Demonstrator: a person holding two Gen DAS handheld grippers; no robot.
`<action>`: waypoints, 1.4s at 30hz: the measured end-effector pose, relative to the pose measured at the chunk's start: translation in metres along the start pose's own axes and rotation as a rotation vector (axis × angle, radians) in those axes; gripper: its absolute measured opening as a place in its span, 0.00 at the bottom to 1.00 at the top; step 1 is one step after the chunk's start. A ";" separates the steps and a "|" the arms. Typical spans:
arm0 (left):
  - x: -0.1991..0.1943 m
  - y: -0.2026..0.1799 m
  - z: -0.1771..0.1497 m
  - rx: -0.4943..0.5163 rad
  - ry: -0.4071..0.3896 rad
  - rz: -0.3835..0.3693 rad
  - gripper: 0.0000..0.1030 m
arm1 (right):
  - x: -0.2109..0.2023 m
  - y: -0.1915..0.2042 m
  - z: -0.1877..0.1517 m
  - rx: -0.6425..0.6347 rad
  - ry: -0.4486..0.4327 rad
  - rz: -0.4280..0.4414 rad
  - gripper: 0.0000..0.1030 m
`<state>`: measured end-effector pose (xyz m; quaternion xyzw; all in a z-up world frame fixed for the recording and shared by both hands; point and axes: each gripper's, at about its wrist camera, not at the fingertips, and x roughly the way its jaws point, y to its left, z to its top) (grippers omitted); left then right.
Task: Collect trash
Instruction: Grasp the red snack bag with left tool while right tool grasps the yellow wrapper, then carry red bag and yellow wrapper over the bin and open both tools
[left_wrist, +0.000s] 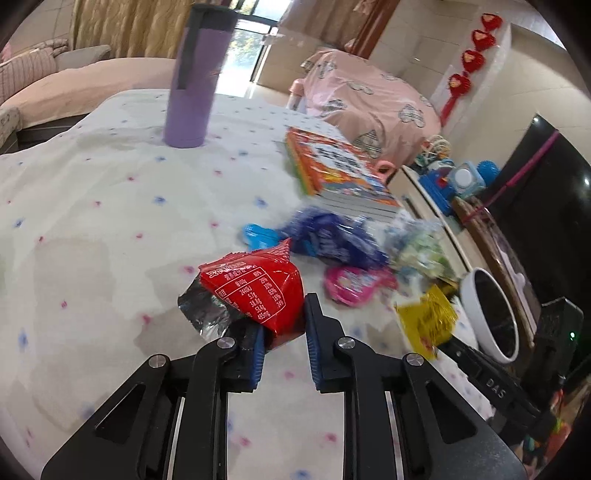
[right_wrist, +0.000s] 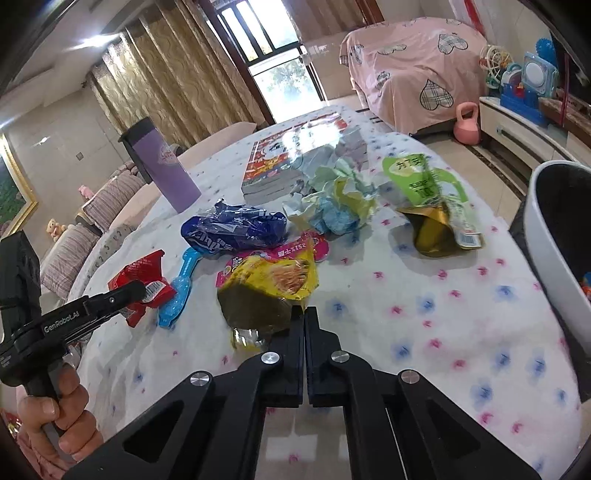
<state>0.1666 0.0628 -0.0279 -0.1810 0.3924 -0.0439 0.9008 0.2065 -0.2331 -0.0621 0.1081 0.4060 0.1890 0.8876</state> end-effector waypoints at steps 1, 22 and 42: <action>-0.002 -0.005 -0.002 0.008 0.003 -0.012 0.17 | -0.005 -0.001 -0.001 -0.001 -0.006 0.001 0.00; 0.007 -0.171 -0.044 0.282 0.117 -0.233 0.17 | -0.119 -0.086 -0.016 0.112 -0.153 -0.105 0.00; 0.043 -0.289 -0.050 0.471 0.174 -0.326 0.17 | -0.163 -0.181 -0.006 0.208 -0.211 -0.236 0.01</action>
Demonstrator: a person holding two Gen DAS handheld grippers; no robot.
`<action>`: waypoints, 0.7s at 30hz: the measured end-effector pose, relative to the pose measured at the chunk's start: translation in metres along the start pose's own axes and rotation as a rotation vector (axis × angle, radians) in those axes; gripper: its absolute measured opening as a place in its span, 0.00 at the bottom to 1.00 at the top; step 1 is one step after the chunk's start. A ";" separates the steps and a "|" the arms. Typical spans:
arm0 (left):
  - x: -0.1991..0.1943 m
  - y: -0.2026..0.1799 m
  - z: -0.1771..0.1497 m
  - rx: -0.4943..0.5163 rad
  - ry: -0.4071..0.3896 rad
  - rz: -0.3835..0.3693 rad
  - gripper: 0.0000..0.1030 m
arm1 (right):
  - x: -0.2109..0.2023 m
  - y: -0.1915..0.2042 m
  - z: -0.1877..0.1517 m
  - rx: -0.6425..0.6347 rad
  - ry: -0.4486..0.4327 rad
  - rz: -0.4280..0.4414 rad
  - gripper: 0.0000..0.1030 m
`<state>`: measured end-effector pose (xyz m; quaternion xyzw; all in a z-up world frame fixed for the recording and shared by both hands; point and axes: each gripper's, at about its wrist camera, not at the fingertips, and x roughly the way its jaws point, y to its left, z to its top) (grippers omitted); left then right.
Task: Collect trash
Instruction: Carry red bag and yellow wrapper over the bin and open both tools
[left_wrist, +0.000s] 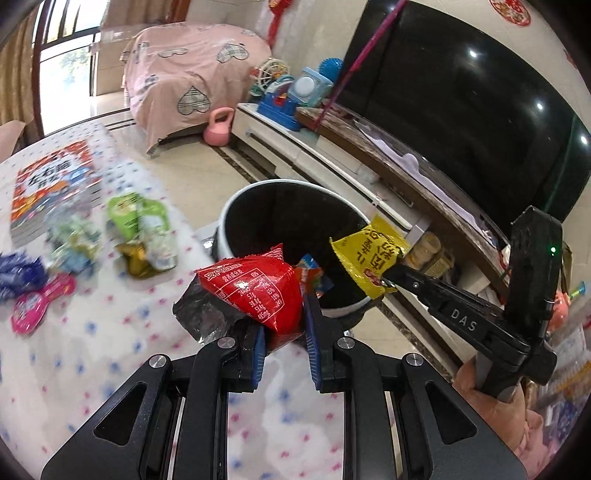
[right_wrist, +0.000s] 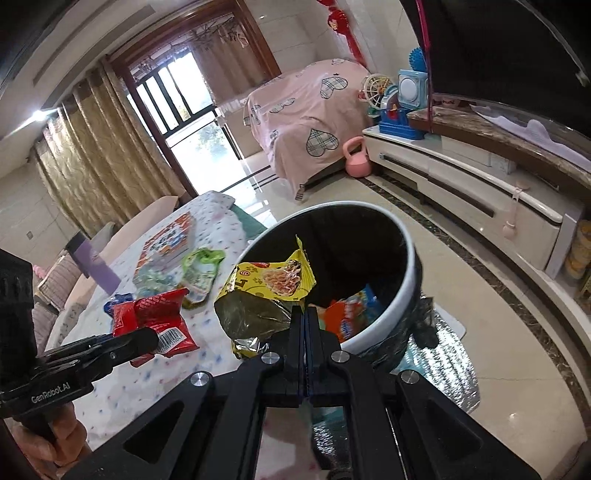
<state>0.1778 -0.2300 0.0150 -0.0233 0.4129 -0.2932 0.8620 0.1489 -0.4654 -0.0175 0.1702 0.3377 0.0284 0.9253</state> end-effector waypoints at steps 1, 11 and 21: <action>0.004 -0.003 0.004 0.007 0.002 -0.003 0.17 | 0.001 -0.003 0.002 -0.001 0.001 -0.005 0.01; 0.044 -0.015 0.032 0.029 0.043 -0.012 0.17 | 0.020 -0.022 0.023 -0.036 0.057 -0.072 0.01; 0.068 -0.006 0.037 -0.001 0.099 0.007 0.47 | 0.042 -0.029 0.035 -0.102 0.134 -0.130 0.06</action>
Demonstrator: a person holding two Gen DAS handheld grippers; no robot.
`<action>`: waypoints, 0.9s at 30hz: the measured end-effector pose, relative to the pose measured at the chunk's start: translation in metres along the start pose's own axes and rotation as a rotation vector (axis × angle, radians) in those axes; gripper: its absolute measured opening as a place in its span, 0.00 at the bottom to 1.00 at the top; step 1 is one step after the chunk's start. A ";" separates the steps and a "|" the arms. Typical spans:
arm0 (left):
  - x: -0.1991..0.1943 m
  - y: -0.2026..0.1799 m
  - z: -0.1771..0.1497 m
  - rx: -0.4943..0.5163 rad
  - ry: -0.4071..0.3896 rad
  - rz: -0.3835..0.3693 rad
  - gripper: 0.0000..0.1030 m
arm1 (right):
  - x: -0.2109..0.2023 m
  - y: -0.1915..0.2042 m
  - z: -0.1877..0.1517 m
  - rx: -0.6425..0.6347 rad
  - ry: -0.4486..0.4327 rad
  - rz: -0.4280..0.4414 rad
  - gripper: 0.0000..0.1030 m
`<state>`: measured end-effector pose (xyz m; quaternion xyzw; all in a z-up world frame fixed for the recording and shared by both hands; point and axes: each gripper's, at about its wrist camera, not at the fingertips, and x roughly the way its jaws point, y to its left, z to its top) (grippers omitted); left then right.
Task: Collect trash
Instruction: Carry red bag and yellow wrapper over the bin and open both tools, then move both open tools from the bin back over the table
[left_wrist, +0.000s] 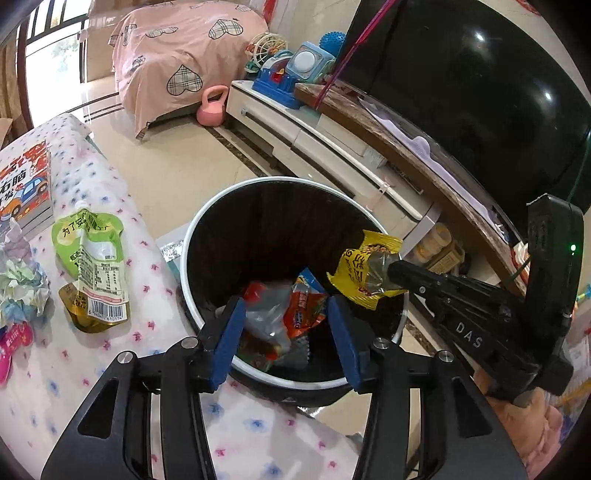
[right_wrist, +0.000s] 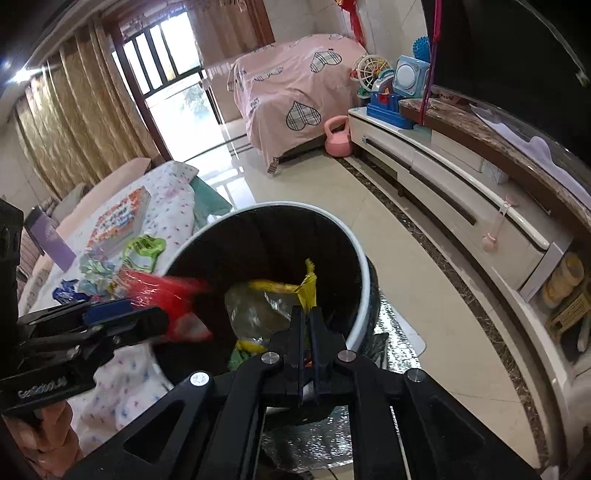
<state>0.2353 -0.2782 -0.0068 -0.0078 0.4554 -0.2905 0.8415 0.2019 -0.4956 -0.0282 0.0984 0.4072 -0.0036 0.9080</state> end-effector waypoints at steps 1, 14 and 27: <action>0.000 0.000 0.000 -0.001 0.002 0.002 0.52 | 0.000 -0.001 0.001 0.002 0.002 0.001 0.07; -0.037 0.021 -0.030 -0.043 -0.059 0.048 0.62 | -0.018 0.001 -0.010 0.083 -0.061 0.087 0.49; -0.086 0.093 -0.098 -0.213 -0.086 0.136 0.62 | -0.029 0.057 -0.045 0.112 -0.087 0.227 0.77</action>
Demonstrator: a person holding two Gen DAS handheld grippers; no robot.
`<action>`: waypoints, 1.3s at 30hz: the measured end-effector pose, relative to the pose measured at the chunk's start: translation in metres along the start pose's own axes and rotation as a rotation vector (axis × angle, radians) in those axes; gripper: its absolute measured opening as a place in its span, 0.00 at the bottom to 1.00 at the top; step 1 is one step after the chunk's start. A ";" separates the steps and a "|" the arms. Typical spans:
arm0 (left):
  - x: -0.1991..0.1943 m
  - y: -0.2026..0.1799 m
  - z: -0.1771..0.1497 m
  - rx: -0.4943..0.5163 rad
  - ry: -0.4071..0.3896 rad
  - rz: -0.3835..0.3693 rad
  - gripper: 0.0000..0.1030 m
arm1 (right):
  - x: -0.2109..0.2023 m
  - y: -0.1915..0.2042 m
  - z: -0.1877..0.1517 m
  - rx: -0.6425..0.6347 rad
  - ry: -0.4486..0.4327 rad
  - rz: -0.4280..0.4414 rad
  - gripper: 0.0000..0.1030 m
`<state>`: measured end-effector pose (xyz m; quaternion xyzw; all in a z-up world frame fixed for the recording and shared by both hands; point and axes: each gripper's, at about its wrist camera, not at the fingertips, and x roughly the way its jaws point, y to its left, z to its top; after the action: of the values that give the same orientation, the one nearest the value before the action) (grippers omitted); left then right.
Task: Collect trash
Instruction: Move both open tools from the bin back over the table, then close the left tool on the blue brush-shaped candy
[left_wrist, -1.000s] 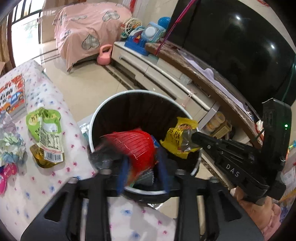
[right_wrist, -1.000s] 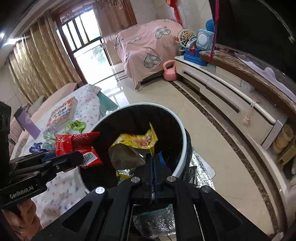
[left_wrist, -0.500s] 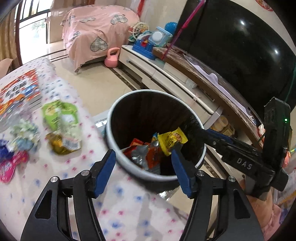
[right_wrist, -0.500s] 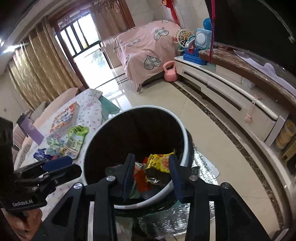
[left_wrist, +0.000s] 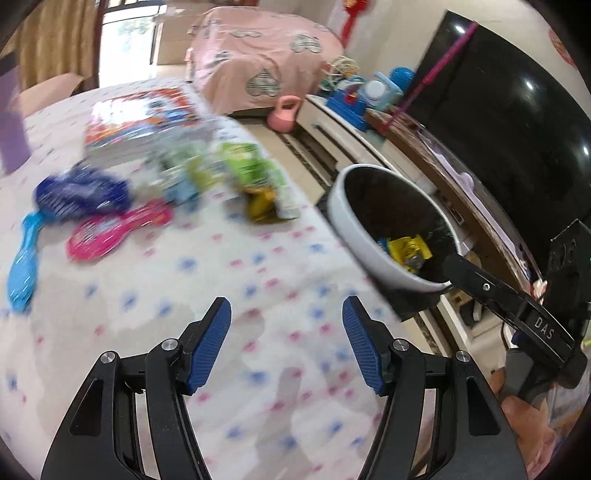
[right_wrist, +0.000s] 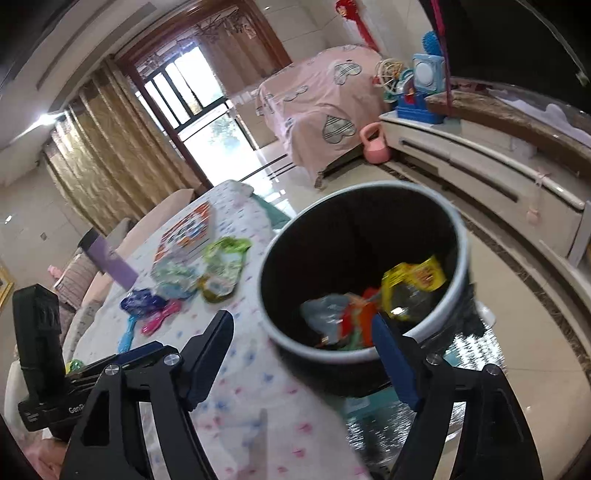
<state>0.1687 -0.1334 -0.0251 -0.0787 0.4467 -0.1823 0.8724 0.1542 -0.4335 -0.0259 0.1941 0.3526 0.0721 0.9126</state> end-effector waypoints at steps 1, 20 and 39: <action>-0.004 0.008 -0.003 -0.011 -0.004 0.011 0.62 | 0.003 0.007 -0.004 -0.003 0.007 0.012 0.77; -0.049 0.117 -0.038 -0.215 -0.054 0.136 0.62 | 0.059 0.112 -0.047 -0.136 0.132 0.149 0.79; -0.055 0.185 -0.019 -0.264 -0.065 0.256 0.62 | 0.111 0.172 -0.045 -0.204 0.194 0.194 0.70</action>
<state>0.1699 0.0591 -0.0512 -0.1406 0.4447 -0.0069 0.8845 0.2071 -0.2326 -0.0553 0.1256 0.4097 0.2135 0.8780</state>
